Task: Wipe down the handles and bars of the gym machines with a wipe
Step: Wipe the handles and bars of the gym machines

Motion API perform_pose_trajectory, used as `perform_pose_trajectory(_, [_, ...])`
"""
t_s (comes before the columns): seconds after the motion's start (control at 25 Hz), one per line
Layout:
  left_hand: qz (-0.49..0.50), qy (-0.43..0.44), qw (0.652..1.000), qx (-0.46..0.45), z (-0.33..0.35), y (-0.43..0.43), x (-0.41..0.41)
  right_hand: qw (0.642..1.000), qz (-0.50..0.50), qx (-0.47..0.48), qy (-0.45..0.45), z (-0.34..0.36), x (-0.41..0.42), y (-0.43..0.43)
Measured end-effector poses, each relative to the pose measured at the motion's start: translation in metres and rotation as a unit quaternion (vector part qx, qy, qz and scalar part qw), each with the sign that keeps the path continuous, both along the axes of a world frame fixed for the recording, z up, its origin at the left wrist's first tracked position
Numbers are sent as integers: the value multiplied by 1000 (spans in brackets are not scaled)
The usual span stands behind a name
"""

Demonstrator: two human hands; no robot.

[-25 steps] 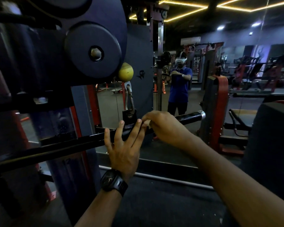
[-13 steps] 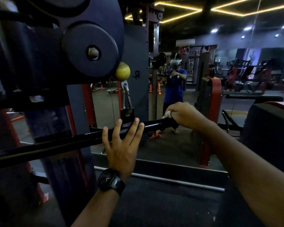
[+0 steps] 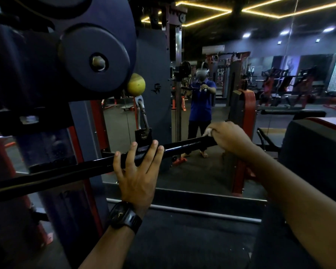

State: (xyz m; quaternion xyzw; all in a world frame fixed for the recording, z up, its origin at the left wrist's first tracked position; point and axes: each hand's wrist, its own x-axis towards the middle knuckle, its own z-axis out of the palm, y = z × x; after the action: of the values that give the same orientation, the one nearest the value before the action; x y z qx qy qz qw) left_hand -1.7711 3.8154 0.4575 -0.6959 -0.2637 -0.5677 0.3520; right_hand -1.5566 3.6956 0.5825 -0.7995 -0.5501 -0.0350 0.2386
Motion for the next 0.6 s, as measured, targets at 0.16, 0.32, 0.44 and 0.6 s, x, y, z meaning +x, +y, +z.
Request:
perform_pose_trajectory(0.16, [-1,-1,1000,0,0,-2,2,999,23,-5,-27,-9,0,1])
perform_pose_trajectory(0.32, [-6,2,1000,10,0,0,0,981,-107,133,-86,-31,18,-11])
perform_pose_trajectory(0.44, [-15,-6,1000,4,-1,0,1,900,-223,359,105,-69,-5,-13])
perform_pose_trajectory(0.6, [-15,-8,1000,12,-1,2,-1,594,-163,498,611,-89,-41,18])
